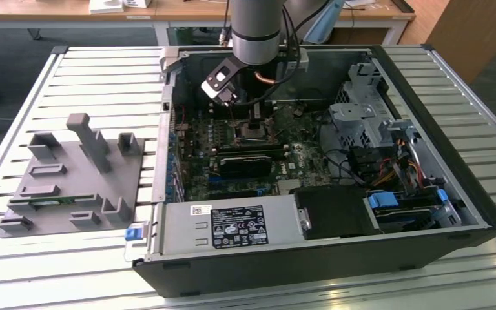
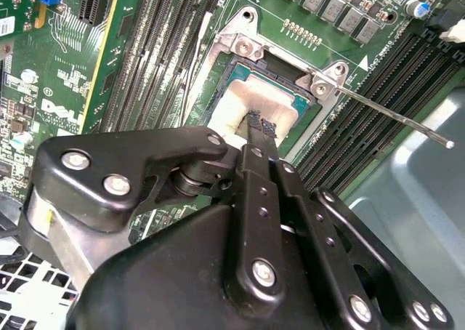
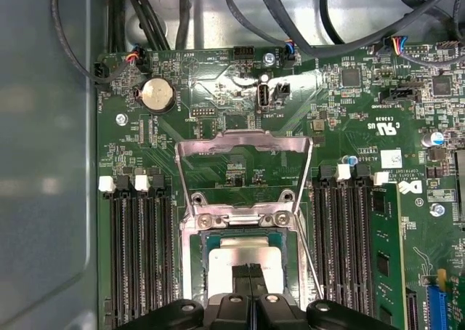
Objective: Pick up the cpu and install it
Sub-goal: 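Place the cpu into insertion slot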
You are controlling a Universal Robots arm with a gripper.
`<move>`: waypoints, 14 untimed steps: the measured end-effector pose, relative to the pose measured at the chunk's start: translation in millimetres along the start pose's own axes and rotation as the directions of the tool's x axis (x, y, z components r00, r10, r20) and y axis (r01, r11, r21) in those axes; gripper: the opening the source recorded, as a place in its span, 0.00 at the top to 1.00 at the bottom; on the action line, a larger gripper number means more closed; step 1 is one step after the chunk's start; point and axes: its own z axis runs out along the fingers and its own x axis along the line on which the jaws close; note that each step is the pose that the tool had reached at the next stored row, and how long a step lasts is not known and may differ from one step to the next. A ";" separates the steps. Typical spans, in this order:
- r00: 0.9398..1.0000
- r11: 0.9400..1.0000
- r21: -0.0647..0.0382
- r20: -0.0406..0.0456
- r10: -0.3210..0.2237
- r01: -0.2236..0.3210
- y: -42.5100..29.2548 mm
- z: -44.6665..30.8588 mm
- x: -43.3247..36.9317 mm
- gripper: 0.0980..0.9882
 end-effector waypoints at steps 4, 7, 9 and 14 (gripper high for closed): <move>1.000 1.000 0.000 0.000 0.000 0.000 0.0 -1.1 -0.1 0.99; 1.000 1.000 0.000 0.000 0.000 0.000 0.1 -2.4 0.0 0.99; 1.000 1.000 0.000 0.000 0.000 0.000 0.2 -3.4 0.0 0.99; 1.000 1.000 0.000 0.000 0.000 0.000 0.4 -6.3 0.1 0.99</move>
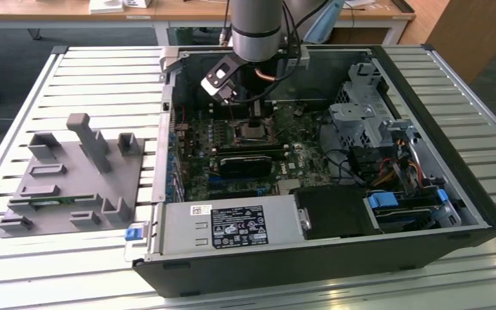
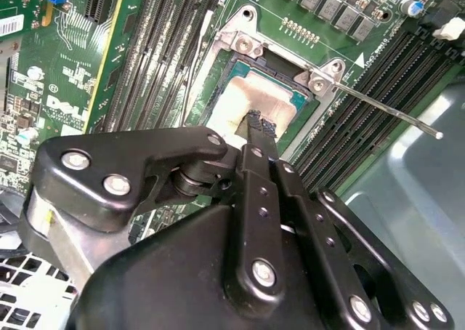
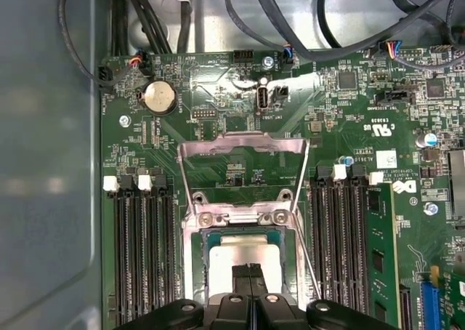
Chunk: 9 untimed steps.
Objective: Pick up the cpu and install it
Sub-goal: 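Close the cpu cover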
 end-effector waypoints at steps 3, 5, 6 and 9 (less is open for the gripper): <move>1.000 1.000 0.000 0.000 0.000 0.000 0.1 -2.2 0.0 0.99; 1.000 1.000 0.000 0.000 0.000 0.000 0.2 -3.7 0.0 0.99; 1.000 1.000 0.000 0.000 0.000 0.000 0.2 -4.5 0.1 0.99; 1.000 1.000 0.000 0.000 0.000 0.000 0.4 -7.6 0.1 0.99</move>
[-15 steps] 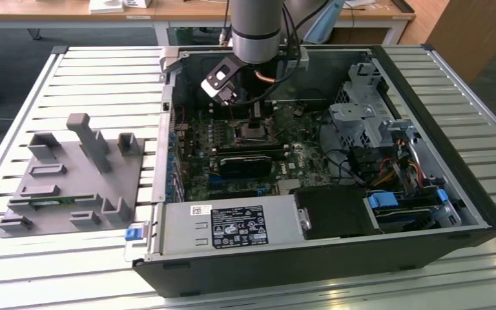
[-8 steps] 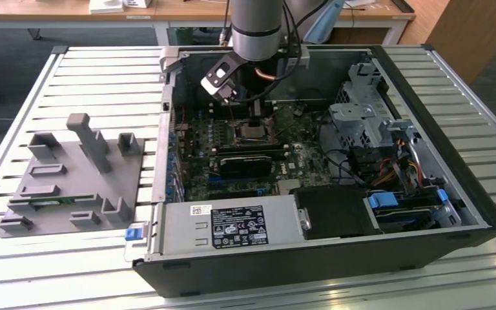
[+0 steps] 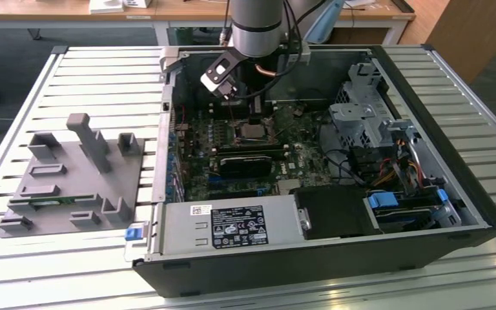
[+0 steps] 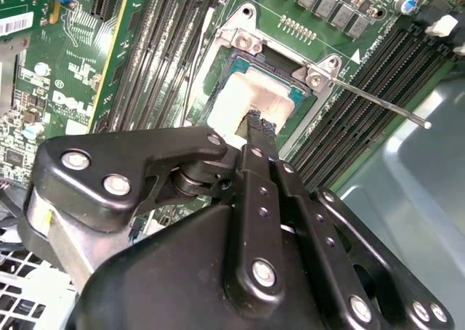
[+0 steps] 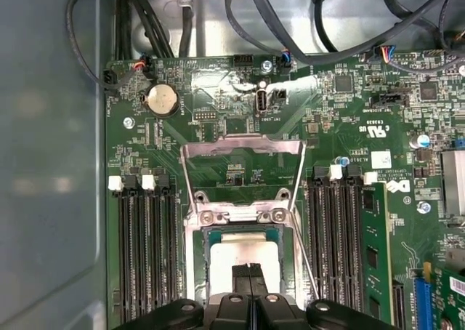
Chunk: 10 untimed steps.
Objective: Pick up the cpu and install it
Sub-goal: 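Close the cpu cover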
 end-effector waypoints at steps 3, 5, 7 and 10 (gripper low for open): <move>1.000 1.000 0.000 0.000 0.000 0.000 0.1 -2.3 0.0 0.99; 1.000 1.000 0.000 0.000 0.000 0.000 0.2 -4.2 0.1 0.99; 1.000 1.000 0.000 0.000 0.000 0.000 0.3 -6.1 0.1 0.99; 1.000 1.000 0.000 0.000 0.000 0.000 0.5 -8.6 0.1 0.99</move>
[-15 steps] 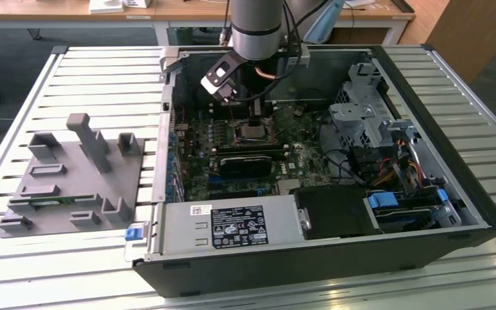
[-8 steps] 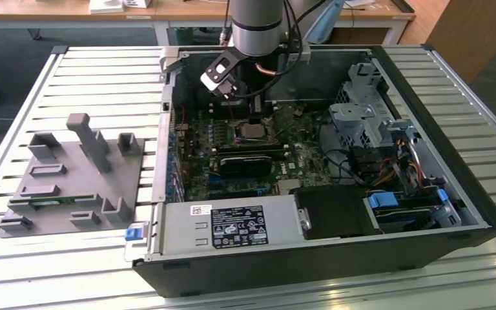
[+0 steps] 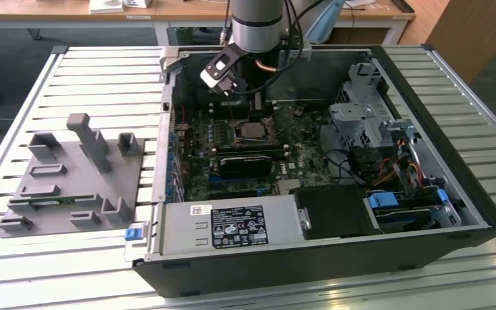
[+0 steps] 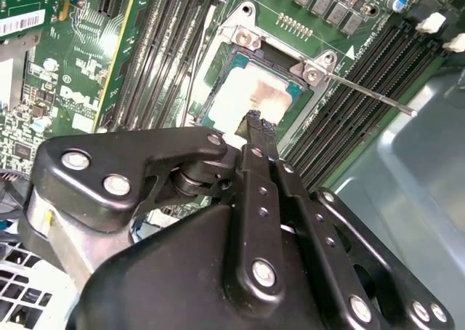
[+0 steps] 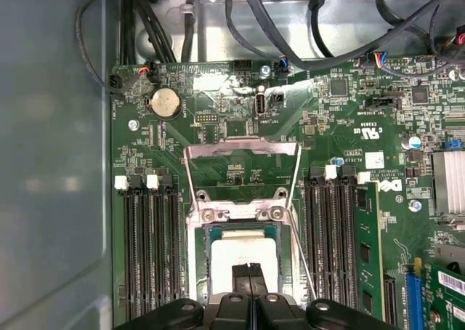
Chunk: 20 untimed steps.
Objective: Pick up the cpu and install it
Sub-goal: 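Close the cpu cover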
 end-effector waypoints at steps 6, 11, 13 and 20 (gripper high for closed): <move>1.000 1.000 0.000 0.000 0.000 0.000 0.5 -9.7 0.1 0.99; 1.000 1.000 0.000 0.000 0.000 0.000 1.3 -22.7 0.3 0.99; 1.000 1.000 0.000 0.000 0.000 0.000 1.6 -28.5 0.4 0.99; 1.000 1.000 0.000 0.000 0.000 0.000 1.9 -30.1 -2.9 0.99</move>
